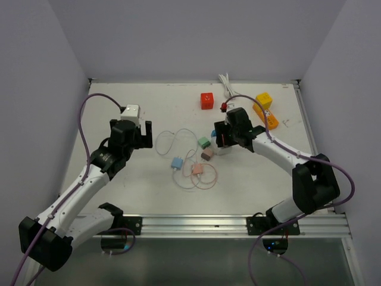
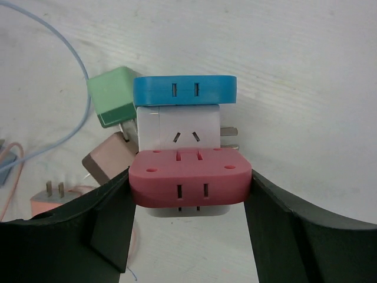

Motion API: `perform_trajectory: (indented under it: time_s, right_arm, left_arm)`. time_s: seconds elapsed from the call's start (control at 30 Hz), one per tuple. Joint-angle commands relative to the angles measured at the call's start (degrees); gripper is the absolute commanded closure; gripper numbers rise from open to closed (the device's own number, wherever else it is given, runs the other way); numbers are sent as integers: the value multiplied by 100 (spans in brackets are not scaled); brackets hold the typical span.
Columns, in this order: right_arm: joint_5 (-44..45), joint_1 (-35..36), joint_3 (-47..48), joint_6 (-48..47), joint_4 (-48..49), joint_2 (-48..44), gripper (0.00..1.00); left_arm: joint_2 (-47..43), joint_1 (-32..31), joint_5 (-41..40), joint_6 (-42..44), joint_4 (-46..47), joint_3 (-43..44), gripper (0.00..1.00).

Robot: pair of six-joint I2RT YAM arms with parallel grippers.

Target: Pull the plug off the socket

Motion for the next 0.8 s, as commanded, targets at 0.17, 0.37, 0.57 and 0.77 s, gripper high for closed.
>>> perform_trajectory:
  time_s: [0.17, 0.37, 0.57, 0.77]
  right_arm:
    - [-475, 364, 481, -478, 84, 8, 92]
    - [-807, 373, 737, -759, -22, -195, 99]
    - [-1213, 435, 526, -716, 329, -396, 100]
    - [-1539, 522, 403, -496, 821, -634, 100]
  left_arm:
    - [210, 49, 337, 195, 374, -66, 1]
    - [263, 49, 645, 257, 462, -93, 1]
    - [368, 49, 864, 231, 488, -93, 0]
    - [605, 49, 1127, -234, 436, 143, 0]
